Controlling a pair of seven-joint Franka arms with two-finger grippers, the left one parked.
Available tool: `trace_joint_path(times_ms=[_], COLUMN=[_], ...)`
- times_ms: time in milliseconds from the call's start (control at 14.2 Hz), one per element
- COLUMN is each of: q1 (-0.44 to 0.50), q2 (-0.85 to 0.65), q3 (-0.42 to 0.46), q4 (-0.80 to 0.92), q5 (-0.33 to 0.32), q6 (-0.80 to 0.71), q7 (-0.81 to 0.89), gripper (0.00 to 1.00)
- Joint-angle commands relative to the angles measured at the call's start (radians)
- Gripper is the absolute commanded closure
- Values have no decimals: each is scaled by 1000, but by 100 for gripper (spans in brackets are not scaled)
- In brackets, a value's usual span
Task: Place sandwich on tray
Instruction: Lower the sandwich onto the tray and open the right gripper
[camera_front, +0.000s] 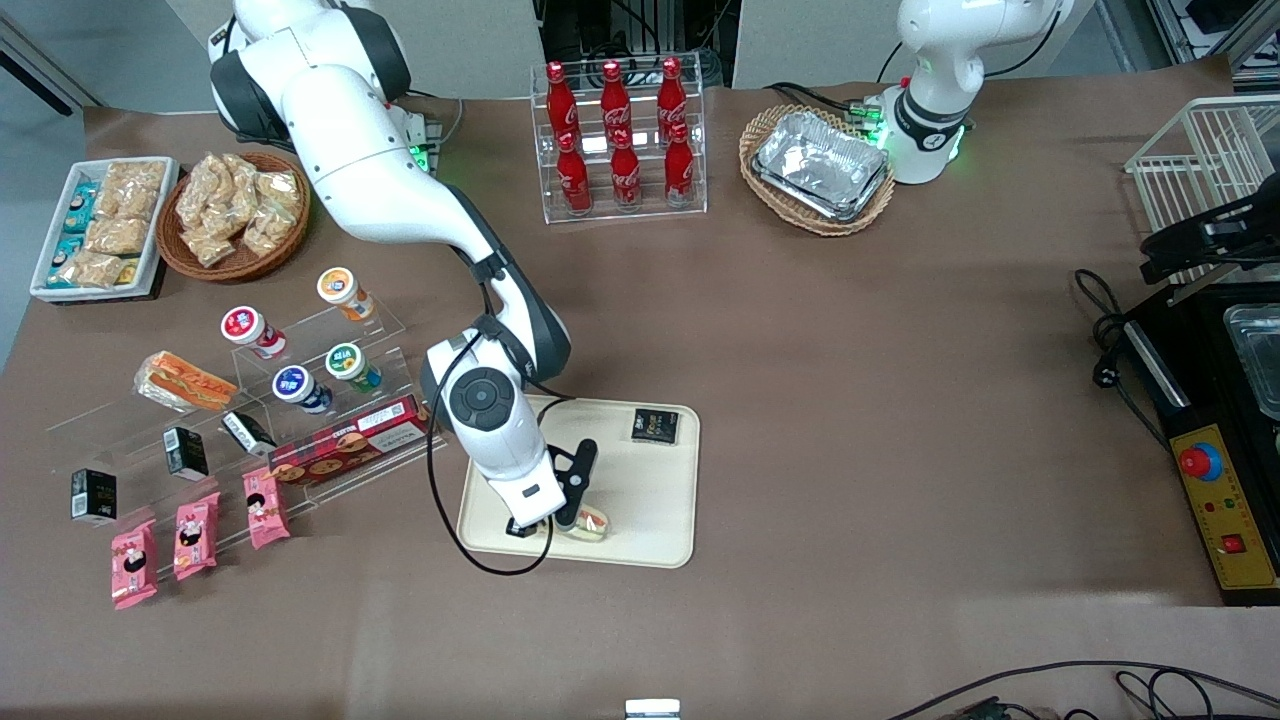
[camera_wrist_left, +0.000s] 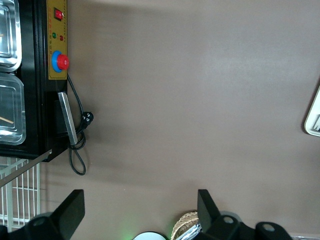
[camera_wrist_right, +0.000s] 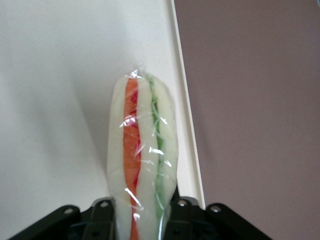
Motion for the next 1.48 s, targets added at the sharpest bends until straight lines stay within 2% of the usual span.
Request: trace_joint_path(times_ms=[0,495,636,777,1201,1413], q1=[4,7,1,0,-8,-54], q2=[17,-8,-44,-83,-190,-239], q3=[-1,2,12,13,0,2], q4=[33,27,28,30,31,31], q5=[-6,4,12,49,105,147], q6=[-9,-39,-113,-170,-309,-354], q7=[-1,-2,-1,1,6,18], gripper=[0,0,0,0,0,0])
